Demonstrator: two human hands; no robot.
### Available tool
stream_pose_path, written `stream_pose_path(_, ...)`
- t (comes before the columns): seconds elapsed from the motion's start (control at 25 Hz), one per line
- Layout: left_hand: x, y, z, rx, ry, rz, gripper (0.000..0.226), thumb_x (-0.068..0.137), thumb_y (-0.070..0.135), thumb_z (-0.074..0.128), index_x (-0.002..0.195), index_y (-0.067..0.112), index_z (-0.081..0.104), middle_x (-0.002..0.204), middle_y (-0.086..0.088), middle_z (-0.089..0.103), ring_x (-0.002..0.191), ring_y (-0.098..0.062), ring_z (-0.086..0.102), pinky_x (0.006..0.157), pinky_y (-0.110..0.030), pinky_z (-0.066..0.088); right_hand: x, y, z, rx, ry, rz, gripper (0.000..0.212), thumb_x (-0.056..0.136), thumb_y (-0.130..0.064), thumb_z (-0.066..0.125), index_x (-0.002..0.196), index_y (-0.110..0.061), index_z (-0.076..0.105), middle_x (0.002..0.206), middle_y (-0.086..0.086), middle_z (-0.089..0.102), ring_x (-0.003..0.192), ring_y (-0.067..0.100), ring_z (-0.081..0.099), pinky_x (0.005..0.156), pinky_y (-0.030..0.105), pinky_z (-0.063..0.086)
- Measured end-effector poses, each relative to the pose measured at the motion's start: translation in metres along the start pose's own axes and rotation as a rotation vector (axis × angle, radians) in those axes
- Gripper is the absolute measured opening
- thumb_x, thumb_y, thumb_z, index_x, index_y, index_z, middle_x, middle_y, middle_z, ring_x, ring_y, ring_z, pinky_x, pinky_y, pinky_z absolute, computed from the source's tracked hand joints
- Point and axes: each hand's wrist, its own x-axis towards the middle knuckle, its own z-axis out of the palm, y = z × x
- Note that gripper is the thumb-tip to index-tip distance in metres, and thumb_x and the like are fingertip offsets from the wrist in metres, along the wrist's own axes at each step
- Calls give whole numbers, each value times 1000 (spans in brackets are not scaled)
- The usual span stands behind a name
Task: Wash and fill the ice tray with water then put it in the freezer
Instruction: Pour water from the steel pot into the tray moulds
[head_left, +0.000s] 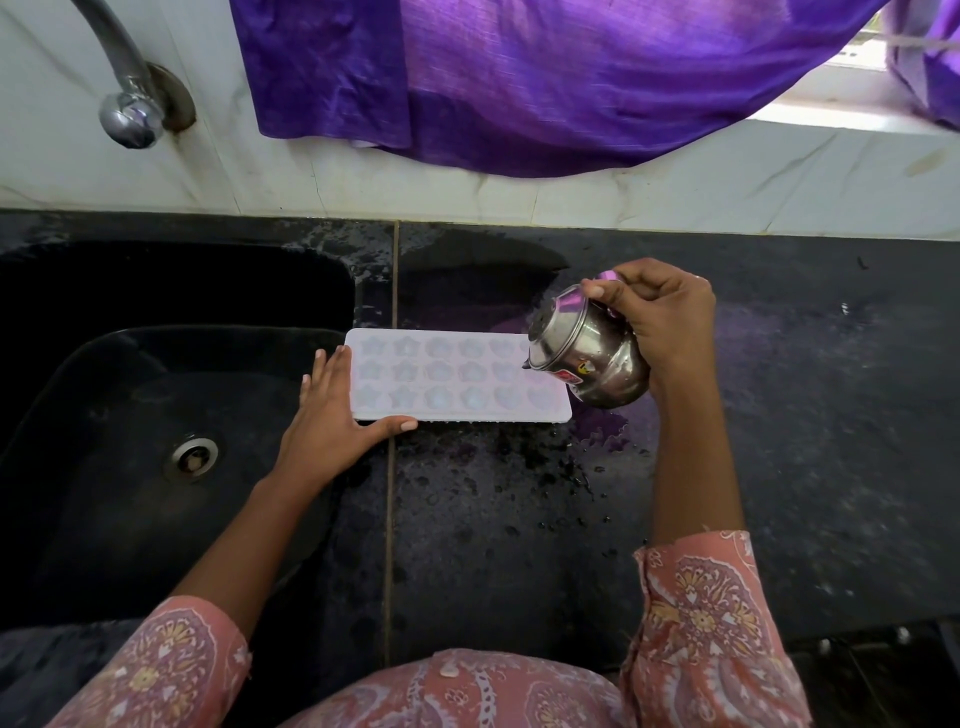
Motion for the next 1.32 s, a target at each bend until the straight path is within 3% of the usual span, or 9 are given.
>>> stream_pose_path(0.52, -2, 1, 0, -18, 5, -8, 123, 57, 71, 56, 150, 11, 5, 159, -2, 4, 145, -13, -11, 115, -32, -7, -1, 2, 2, 107, 58, 69, 14, 70, -4, 76, 71, -15, 66, 55, -15, 66, 55, -3, 59, 57, 14, 47)
stream_pose_path(0.8, -2, 1, -1, -23, 8, -15, 123, 56, 71, 56, 150, 11, 5, 159, -2, 4, 145, -13, -10, 116, -33, -6, -2, 4, 3, 271, 130, 151, 11, 71, -7, 75, 71, -15, 68, 63, -8, 70, 66, 8, 65, 68, 21, 53)
stream_pose_path(1.32, -2, 3, -1, -10, 9, -14, 122, 56, 70, 55, 150, 11, 5, 159, -2, 4, 145, -13, -9, 115, -32, -7, -4, 0, 23, 178, 13, 101, 15, 71, -2, 75, 71, -14, 66, 55, -11, 67, 55, 0, 61, 57, 14, 48)
